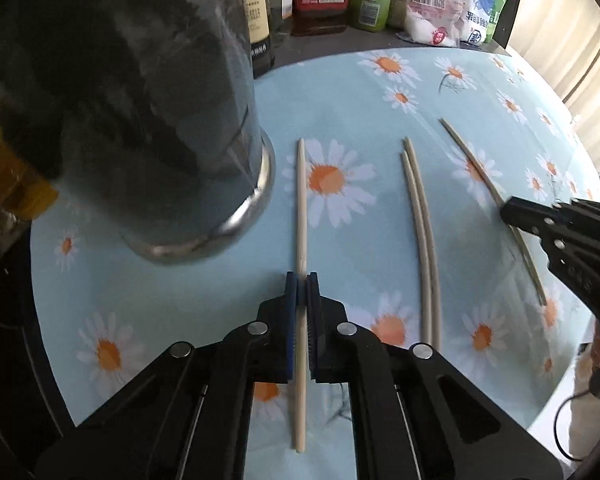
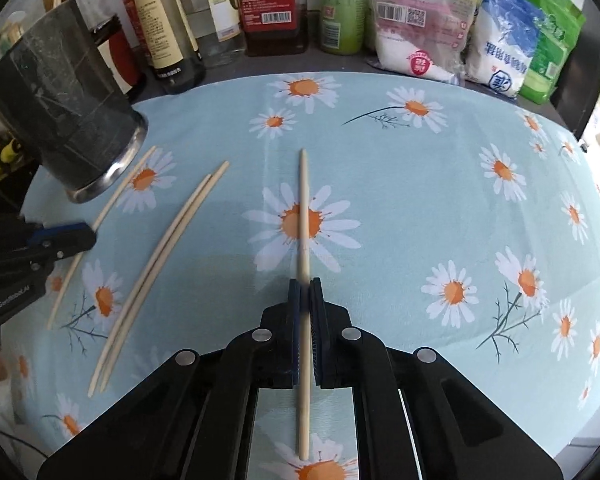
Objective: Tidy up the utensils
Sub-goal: 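Close the right gripper on one chopstick while the left gripper grasps another, then lift the chopstick in the right gripper over the holder while the left carries its own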
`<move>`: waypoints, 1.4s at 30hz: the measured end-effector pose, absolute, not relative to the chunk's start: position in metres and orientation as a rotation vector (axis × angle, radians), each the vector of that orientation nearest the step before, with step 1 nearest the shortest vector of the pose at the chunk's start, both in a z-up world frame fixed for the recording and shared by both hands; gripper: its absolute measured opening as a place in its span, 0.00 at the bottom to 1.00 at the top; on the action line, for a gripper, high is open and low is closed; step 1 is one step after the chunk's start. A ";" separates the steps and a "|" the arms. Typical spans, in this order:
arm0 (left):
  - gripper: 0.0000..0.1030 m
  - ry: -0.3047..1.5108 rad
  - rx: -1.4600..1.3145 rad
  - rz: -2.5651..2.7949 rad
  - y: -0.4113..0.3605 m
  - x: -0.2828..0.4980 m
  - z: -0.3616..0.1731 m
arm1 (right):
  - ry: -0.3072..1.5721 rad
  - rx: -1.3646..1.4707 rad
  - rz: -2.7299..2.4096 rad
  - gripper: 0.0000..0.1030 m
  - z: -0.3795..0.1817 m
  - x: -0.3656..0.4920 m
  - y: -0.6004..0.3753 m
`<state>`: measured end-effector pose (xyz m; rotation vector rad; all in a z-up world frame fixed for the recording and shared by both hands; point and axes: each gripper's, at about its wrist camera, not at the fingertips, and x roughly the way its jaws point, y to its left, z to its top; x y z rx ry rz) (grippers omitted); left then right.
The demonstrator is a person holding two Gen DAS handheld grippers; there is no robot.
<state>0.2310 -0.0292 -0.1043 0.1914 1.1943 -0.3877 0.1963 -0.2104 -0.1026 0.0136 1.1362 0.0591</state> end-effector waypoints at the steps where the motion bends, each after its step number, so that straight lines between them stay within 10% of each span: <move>1: 0.05 1.202 0.183 -0.385 -0.027 0.228 -0.104 | 1.140 0.027 0.077 0.05 -0.102 0.197 -0.214; 42: 0.05 0.989 -0.189 0.216 0.109 0.123 0.010 | 0.842 -0.001 0.670 0.05 0.035 0.252 -0.178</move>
